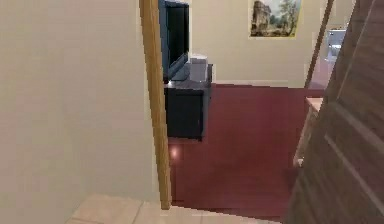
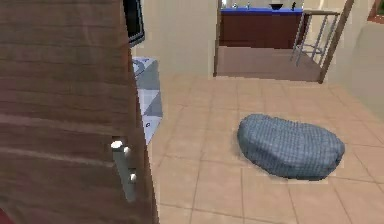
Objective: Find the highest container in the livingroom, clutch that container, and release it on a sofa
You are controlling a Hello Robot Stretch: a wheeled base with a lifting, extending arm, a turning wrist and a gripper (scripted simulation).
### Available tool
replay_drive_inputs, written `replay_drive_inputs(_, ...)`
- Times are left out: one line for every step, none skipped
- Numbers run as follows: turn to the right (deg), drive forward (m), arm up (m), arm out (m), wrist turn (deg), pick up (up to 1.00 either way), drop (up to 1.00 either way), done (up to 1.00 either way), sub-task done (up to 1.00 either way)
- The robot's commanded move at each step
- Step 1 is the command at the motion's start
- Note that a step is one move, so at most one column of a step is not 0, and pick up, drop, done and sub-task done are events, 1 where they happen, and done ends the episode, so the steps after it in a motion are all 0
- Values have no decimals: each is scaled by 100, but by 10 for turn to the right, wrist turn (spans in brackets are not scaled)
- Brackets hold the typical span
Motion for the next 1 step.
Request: replay_drive_inputs(0,100,0,0,0,0,0,0,0)
